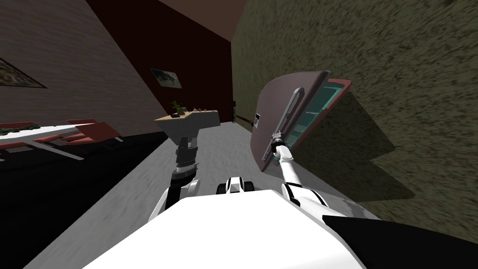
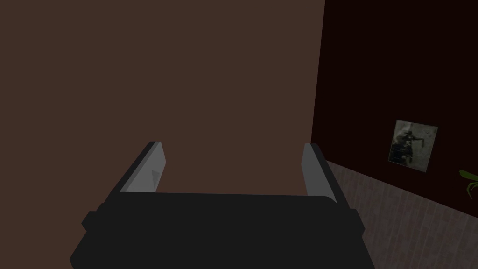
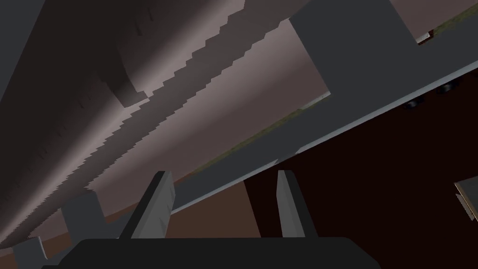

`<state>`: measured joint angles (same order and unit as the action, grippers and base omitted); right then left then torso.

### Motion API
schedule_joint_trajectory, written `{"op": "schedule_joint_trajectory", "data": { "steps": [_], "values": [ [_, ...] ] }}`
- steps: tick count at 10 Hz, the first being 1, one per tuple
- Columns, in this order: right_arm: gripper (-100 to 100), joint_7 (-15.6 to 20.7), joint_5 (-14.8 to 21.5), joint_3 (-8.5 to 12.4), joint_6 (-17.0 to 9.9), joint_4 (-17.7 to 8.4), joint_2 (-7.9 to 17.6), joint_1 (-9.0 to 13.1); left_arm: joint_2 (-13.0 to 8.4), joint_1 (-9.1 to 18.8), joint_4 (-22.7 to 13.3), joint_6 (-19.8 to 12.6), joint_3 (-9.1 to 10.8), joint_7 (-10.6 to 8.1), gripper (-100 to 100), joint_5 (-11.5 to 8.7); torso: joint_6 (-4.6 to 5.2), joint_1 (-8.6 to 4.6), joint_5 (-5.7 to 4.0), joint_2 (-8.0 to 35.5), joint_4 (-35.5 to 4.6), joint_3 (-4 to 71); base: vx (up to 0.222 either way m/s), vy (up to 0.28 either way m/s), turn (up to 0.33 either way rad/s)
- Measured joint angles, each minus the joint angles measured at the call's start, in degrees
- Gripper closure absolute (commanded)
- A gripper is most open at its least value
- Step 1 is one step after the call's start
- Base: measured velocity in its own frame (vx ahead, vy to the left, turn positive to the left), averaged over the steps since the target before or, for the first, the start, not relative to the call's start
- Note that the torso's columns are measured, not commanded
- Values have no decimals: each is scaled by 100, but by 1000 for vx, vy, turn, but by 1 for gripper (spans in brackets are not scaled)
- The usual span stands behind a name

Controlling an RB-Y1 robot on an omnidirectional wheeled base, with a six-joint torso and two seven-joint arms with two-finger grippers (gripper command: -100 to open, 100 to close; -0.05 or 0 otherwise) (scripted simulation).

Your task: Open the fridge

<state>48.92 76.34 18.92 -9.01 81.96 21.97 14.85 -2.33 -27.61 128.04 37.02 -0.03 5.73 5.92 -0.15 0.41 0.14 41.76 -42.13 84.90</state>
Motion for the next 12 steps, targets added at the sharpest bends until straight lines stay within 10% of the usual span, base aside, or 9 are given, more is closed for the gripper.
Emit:
{"op": "schedule_joint_trajectory", "data": {
  "steps": [12],
  "values": [
    [100,607,281,509,-1199,-50,-324,182,0,0,1,0,0,0,0,0,-17,-12,11,-6,-8,8,112,292,-9]
  ]
}}
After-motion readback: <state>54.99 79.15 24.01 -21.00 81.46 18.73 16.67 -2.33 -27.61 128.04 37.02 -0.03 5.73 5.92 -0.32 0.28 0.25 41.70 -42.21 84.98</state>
